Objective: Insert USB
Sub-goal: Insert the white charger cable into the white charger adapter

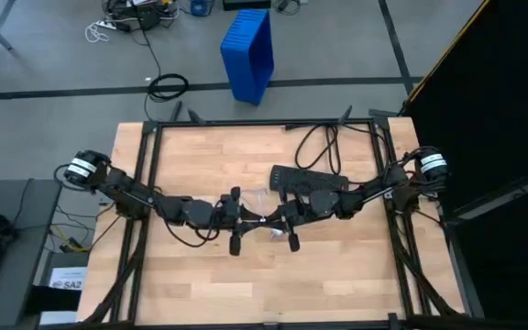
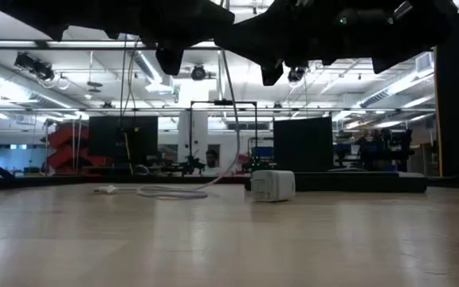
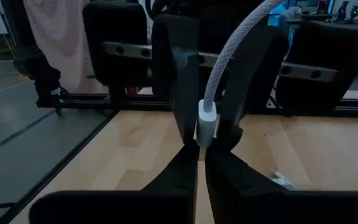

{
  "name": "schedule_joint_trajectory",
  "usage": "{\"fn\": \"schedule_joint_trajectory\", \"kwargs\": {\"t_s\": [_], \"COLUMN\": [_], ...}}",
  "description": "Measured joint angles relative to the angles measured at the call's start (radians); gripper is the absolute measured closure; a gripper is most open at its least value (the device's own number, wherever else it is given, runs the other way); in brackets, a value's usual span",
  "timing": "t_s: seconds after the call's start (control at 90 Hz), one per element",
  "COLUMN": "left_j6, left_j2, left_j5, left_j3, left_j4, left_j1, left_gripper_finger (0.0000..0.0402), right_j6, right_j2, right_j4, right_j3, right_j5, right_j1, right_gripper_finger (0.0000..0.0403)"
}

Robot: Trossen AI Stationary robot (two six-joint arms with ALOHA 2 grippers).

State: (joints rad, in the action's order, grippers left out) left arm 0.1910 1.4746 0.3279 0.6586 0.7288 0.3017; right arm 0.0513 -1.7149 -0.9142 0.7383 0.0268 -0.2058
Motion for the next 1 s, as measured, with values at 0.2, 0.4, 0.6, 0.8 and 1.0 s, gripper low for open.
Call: {"fn": "schedule_joint_trajectory", "kwargs": {"t_s": [0.2, 0.4, 0.6, 0.8, 1.0], "left_j6": [-0.03, -0.041, -0.05, -0.049, -0.042], "left_j2": [0.0, 0.0, 0.0, -0.002, -0.049], "left_j5": [0.019, 0.022, 0.03, 0.05, 0.113], "left_j3": [0.0, 0.0, 0.0, 0.0, -0.001], "left_j4": [-0.004, -0.011, -0.012, -0.021, -0.076], "left_j1": [-0.002, -0.001, 0.015, 0.03, 0.053], "left_gripper_finger": [0.0392, 0.0397, 0.0399, 0.0399, 0.04], "right_j6": [0.0, -0.001, -0.001, 0.001, 0.001], "right_j2": [0.0, 0.0, 0.0, 0.0, 0.02], "right_j4": [0.009, 0.02, 0.021, 0.029, 0.06], "right_j3": [0.0, 0.0, 0.0, 0.0, -0.001], "right_j5": [0.005, 0.004, -0.004, -0.005, -0.007], "right_j1": [0.002, 0.003, 0.002, 0.001, -0.002], "right_gripper_finger": [0.0403, 0.0403, 0.0403, 0.0403, 0.0402]}}
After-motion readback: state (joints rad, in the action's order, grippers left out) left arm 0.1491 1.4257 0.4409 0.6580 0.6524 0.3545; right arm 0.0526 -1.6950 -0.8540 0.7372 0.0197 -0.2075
